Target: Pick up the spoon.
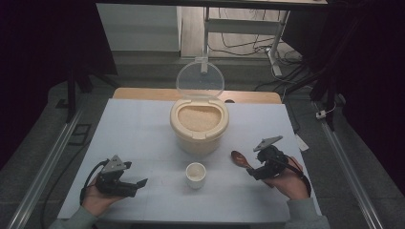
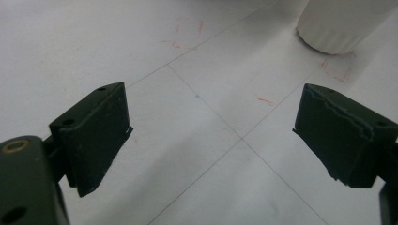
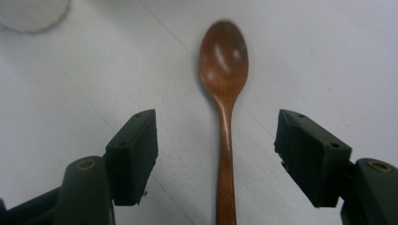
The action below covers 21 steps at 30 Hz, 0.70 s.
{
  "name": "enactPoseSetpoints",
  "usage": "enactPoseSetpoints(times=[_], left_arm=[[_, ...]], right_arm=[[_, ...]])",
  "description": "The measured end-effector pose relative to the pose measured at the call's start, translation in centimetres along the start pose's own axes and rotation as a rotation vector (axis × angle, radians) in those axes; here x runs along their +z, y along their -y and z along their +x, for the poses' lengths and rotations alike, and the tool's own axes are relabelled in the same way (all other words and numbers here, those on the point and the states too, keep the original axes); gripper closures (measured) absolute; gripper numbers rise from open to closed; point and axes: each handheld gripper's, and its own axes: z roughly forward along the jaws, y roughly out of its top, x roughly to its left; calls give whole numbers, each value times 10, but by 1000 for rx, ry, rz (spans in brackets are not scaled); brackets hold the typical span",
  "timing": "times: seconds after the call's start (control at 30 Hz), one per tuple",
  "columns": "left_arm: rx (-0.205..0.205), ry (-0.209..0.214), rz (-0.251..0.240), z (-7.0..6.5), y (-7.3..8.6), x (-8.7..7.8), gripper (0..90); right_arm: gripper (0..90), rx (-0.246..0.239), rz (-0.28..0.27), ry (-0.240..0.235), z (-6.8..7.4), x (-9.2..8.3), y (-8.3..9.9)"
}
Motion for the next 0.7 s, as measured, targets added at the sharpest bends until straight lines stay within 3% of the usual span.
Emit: enactPoseSetpoints(times=[0.33, 0.7], left_arm=[[2, -2, 4, 0, 0, 0, 104], [8, -2, 10, 0, 1, 1, 104]], right_arm=[[412, 47, 108, -12, -15, 19, 18], [535, 39, 158, -14, -17, 30, 19]])
